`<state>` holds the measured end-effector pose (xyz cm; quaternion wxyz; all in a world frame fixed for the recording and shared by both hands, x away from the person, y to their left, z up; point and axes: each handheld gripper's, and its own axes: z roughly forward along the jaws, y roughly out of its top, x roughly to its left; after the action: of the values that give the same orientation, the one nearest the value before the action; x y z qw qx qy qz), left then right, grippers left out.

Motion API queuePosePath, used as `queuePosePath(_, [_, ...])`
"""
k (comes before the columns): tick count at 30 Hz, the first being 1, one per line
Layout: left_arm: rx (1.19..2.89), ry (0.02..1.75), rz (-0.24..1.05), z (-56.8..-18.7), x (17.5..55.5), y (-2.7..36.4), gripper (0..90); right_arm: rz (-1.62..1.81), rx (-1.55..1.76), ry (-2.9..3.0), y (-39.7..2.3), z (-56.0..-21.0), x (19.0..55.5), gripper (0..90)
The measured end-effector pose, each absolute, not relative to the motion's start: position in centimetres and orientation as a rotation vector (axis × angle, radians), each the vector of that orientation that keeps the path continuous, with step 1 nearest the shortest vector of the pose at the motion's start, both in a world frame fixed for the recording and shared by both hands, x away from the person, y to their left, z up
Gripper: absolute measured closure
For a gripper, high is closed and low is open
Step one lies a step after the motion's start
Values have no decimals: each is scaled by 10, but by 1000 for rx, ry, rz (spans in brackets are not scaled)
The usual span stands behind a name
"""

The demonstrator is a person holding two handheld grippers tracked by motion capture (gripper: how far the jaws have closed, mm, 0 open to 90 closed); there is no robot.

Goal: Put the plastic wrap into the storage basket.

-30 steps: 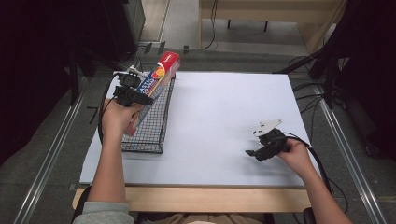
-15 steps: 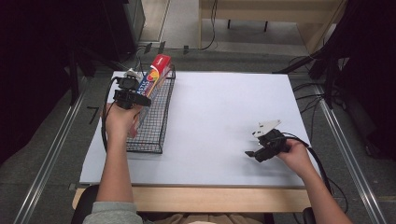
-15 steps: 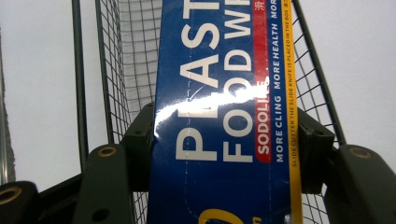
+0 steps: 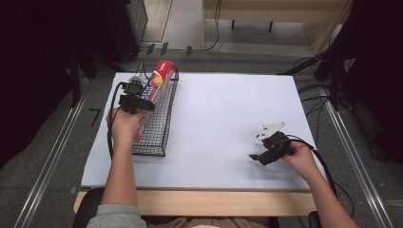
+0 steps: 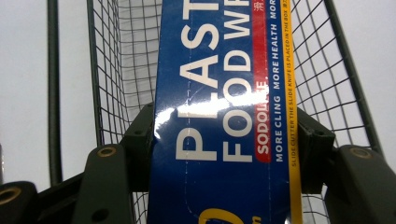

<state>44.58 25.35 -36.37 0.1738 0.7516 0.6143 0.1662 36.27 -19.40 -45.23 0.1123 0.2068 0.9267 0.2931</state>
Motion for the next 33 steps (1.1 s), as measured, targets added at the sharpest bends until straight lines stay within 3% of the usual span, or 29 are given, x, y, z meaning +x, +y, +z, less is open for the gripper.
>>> queuePosePath(20, [2116,1776,410,-386,453,243,398,862,613,2716,-194,-452,363,209])
queuePosePath(33, [2192,1763,388,-392,455,236,381,867,604,2719,-194,-452,363,209])
